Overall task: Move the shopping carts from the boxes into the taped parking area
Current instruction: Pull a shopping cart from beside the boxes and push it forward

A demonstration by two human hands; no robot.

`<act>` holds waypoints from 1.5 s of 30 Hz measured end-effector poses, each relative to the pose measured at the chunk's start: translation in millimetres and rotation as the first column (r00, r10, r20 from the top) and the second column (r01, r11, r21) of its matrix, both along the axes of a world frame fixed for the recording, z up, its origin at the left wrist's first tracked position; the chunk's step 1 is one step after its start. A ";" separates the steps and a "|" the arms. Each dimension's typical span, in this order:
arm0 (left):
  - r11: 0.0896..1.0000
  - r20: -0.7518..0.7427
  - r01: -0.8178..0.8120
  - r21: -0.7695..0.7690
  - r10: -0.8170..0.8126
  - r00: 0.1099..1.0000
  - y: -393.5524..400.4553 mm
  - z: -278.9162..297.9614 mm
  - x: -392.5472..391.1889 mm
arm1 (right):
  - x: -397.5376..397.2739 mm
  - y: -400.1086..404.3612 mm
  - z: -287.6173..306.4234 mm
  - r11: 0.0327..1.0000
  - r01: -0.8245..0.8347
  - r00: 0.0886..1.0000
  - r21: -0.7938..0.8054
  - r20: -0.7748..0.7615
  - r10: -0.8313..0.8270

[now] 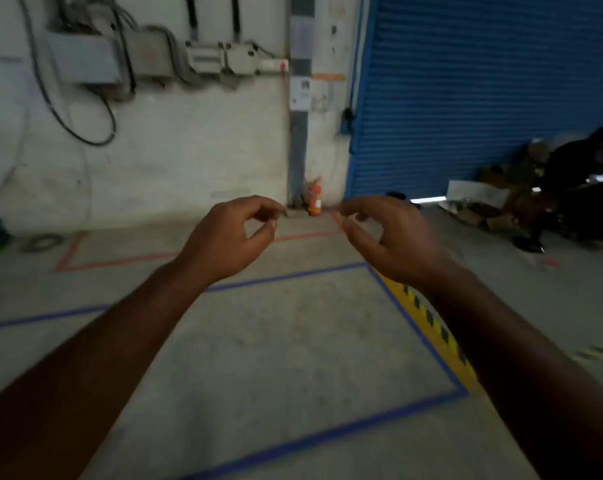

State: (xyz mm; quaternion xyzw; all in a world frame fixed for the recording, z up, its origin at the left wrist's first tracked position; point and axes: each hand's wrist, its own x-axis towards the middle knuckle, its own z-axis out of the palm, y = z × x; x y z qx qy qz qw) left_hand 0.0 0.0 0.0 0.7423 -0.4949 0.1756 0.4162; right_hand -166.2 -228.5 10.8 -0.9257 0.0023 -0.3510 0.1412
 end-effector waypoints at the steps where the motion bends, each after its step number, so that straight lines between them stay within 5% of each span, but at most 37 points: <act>1: 0.999 -0.055 0.041 -0.026 -0.042 0.998 -9.8 -22.7 -3.6 | -12.5 -5.1 -19.4 0.998 -0.025 0.998 0.049 -0.060 0.028; 6: 0.975 -0.314 0.218 0.049 -0.192 0.930 -65.1 -140.1 -70.4 | -108.9 -33.6 -132.6 0.937 0.189 0.946 0.295 -0.310 -0.093; 11: 0.896 -0.441 0.427 0.118 -0.338 0.831 -137.3 -200.4 -163.3 | -223.8 -55.0 -189.2 0.877 0.418 0.874 0.236 -0.368 -0.317; 21: 0.685 -0.506 0.700 0.200 -0.540 0.673 -339.8 -217.7 -344.2 | -421.6 -158.8 -235.8 0.650 0.692 0.722 0.313 -0.317 -0.615; 30: 0.410 -0.570 0.894 0.183 -0.696 0.436 -475.8 -245.3 -504.4 | -577.9 -209.6 -240.7 0.340 0.884 0.435 0.320 -0.299 -0.849; 37: 0.227 -0.564 0.961 0.155 -0.779 0.275 -606.5 -258.8 -601.4 | -662.4 -268.9 -240.5 0.099 0.935 0.215 0.341 -0.324 -0.921; 45: 0.103 -0.614 0.988 0.112 -0.775 0.151 -770.6 -265.8 -683.1 | -726.3 -397.4 -242.6 -0.047 0.936 0.095 0.349 -0.377 -0.921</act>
